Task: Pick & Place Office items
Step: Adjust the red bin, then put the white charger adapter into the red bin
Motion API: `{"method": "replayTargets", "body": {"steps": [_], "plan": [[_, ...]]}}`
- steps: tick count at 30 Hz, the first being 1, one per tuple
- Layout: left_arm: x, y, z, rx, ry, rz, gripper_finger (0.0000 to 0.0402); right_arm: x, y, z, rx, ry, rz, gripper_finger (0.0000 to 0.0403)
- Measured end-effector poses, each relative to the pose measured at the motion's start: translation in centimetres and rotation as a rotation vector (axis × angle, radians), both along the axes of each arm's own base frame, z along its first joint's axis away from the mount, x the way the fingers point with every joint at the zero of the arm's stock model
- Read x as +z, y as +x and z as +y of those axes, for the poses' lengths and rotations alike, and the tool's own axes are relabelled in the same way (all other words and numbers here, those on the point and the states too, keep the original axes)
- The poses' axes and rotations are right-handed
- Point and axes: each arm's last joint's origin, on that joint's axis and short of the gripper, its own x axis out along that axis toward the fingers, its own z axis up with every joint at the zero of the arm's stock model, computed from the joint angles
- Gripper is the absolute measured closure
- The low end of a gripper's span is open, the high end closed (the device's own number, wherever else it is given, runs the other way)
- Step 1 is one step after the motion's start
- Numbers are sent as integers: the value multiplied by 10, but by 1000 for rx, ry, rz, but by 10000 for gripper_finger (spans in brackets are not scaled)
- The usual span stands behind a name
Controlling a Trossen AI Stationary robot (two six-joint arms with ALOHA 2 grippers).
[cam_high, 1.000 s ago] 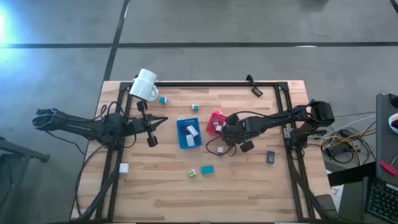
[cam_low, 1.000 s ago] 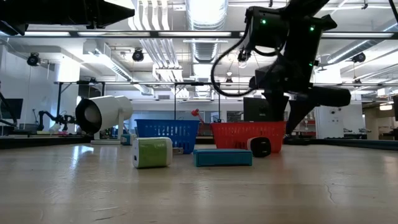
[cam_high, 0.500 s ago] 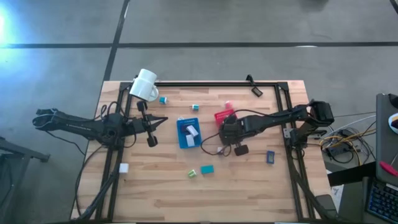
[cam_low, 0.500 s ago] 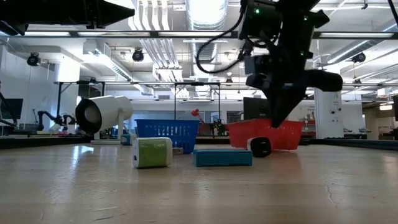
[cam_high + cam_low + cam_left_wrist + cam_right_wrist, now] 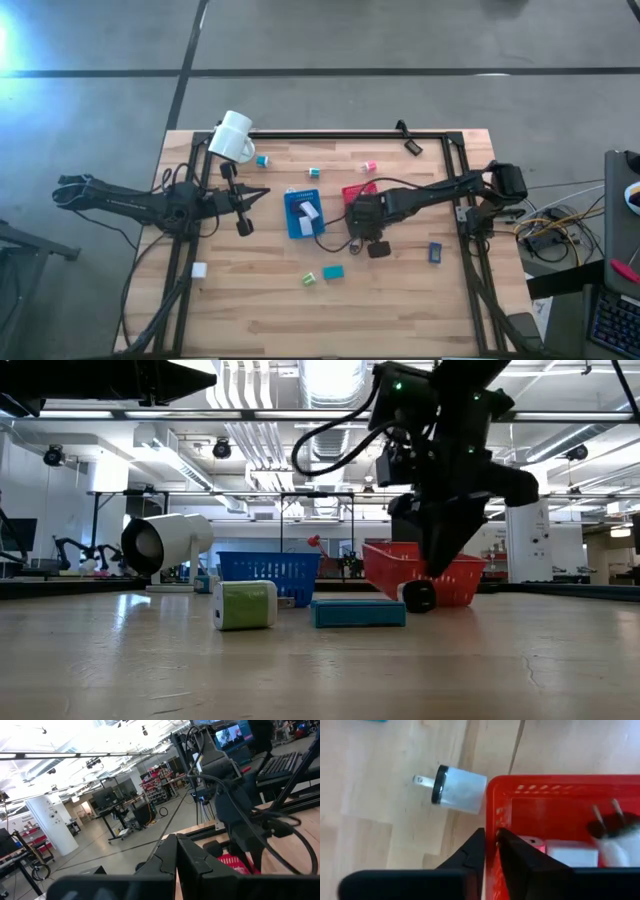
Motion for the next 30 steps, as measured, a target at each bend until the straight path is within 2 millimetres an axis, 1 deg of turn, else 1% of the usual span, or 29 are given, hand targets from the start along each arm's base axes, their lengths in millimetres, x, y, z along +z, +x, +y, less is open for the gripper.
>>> {"method": "replayTargets", "body": {"steps": [3, 8, 11, 15, 17, 19, 22, 24, 27, 30], "plan": [[0, 0, 0, 0, 0, 1, 394, -2, 7, 0, -24, 5, 5, 311], [0, 0, 0, 0, 0, 0, 394, 11, 20, 1, -24, 1, -17, 235], [0, 0, 0, 0, 0, 1, 394, 23, 25, 0, -46, -19, -33, 201], [0, 0, 0, -2, -13, 0, 394, 47, 25, 0, -78, -59, -59, 177], [-1, 0, 0, -3, -14, 5, 394, 62, 24, 5, -81, -53, -117, 174], [-1, 0, 0, -3, -15, 7, 394, 78, 20, 12, -58, -60, -210, 175], [-1, 0, 0, -4, -25, 6, 394, 98, 6, 23, -9, -56, -420, 189], [-1, 0, 0, -6, -39, 2, 394, 109, -7, 28, 2, -28, -605, 202], [0, 0, 0, -16, -63, 6, 394, 113, -35, 28, -10, 9, -806, 230], [3, 2, 0, -21, -93, 20, 394, 101, -66, 23, -30, 38, -898, 262]]}}
